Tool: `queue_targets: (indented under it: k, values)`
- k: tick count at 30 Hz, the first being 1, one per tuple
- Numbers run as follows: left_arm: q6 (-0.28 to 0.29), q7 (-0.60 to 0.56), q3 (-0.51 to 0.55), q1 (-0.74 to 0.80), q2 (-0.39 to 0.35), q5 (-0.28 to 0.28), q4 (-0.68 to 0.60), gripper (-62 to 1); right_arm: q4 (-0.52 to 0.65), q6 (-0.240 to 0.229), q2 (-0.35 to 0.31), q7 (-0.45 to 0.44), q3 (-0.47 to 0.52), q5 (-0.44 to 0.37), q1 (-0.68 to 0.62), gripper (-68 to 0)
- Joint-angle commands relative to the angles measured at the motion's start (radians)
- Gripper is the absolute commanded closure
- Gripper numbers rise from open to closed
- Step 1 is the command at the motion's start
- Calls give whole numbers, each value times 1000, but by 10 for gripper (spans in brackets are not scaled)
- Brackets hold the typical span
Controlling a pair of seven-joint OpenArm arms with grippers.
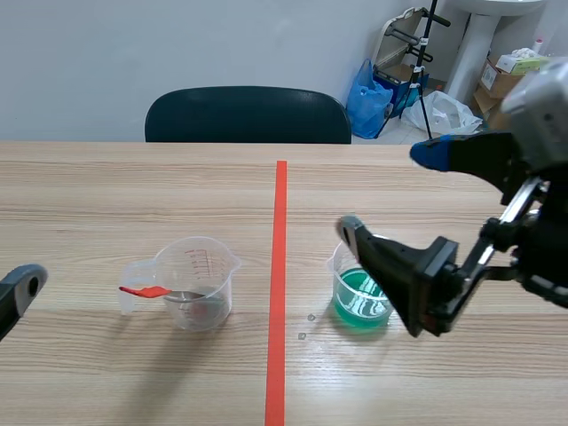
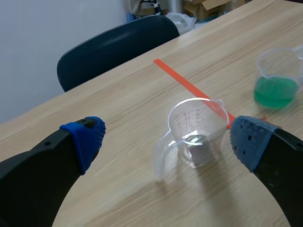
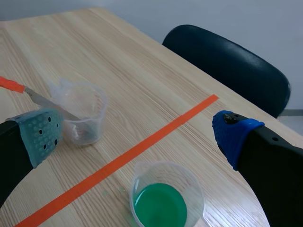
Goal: Do the redox reaction experiment
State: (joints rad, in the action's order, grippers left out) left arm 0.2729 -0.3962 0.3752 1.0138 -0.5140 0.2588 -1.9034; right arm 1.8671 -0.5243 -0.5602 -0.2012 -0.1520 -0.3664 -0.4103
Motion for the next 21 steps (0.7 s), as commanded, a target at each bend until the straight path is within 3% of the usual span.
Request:
queue_targets:
  k: [1,5,15,21]
  values:
    - [-2,-48,35,51,26,9,-22,-563,-17,0,-8,-15,-32,10,34,-679]
    - [-2,-137,103,164,74,-4,-22,-563,-57,1,-7,-27,-154,49,101,-679]
    - [-1,-200,169,303,198,-183,-22,-563,-163,11,47,-95,-439,241,259,-679]
    - [3,-277,169,303,257,-247,-21,-563,-236,44,115,-170,-525,351,322,-679]
